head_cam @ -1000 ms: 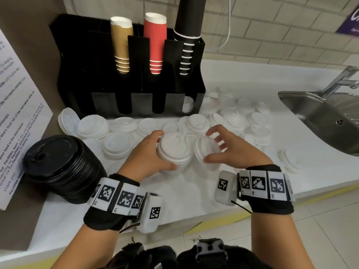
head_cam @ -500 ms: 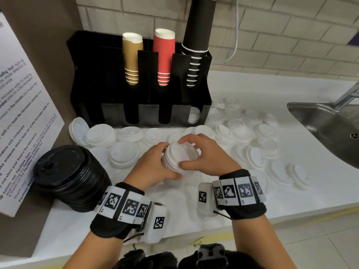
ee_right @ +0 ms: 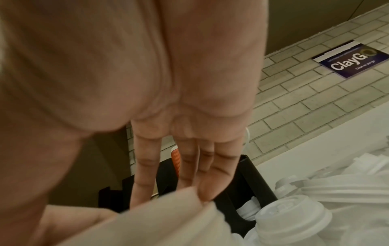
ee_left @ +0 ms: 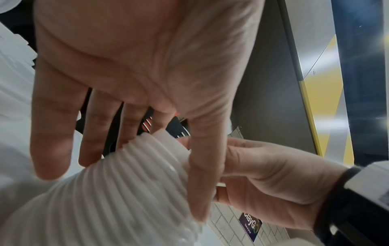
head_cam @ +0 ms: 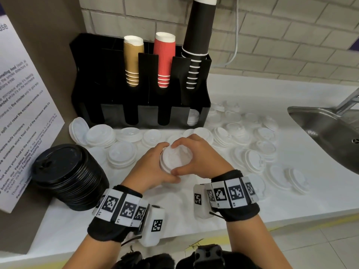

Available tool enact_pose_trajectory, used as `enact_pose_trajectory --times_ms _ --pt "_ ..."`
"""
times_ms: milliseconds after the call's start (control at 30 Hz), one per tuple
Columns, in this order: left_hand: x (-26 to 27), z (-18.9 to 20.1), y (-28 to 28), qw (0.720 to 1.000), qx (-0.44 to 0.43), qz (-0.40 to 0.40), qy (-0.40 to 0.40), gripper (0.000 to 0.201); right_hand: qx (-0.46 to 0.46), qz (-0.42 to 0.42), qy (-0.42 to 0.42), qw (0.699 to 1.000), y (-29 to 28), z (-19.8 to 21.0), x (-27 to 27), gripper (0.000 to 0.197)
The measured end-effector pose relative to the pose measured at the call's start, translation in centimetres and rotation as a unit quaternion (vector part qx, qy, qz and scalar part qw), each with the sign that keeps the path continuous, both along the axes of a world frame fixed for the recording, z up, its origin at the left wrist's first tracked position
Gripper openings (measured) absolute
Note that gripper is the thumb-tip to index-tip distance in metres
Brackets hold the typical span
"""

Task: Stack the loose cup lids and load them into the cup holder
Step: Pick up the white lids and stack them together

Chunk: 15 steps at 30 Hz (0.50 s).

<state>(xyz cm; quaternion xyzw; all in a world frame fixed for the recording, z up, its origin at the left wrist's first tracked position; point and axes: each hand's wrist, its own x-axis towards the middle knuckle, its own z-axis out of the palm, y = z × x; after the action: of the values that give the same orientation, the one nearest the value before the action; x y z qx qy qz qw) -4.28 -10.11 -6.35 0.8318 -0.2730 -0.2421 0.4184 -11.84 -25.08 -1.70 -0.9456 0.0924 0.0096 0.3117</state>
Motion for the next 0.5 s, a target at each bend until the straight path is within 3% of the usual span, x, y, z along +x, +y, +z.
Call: enact_pose_trajectory --times_ms 67,167,233,300,400,500 --pt "-0.2 0.1 0.1 1.0 -0.005 0.003 -0.002 0.1 0.012 0.008 -0.006 1.0 -0.1 -0.1 0.0 0.061" --pt "-0.3 0.4 0.1 1.0 -0.014 0.004 -0.003 0.094 0.066 -0.024 -0.033 0.997 -1.3 -0.3 -0.2 0.036" --pt "-0.3 0.5 0.1 1.0 -0.01 0.005 -0.009 0.091 0.086 -0.092 -0.072 0.989 -3.4 -0.3 -0.4 0.019" --pt "-0.3 0.6 0.2 1.0 -0.007 0.008 -0.014 0.088 0.056 -0.176 -0.084 0.979 -6.0 -0.3 -0.7 0.018" --pt "-0.3 0.4 0.3 1.0 -0.004 0.01 -0.011 0.088 -0.055 -0.223 0.035 0.973 -8.8 -0.7 -0.7 0.029" --pt "-0.3 0.5 0.3 1.0 -0.008 0.009 -0.008 0.084 -0.111 -0.153 0.171 0.967 -8.1 -1.4 0.3 0.033"
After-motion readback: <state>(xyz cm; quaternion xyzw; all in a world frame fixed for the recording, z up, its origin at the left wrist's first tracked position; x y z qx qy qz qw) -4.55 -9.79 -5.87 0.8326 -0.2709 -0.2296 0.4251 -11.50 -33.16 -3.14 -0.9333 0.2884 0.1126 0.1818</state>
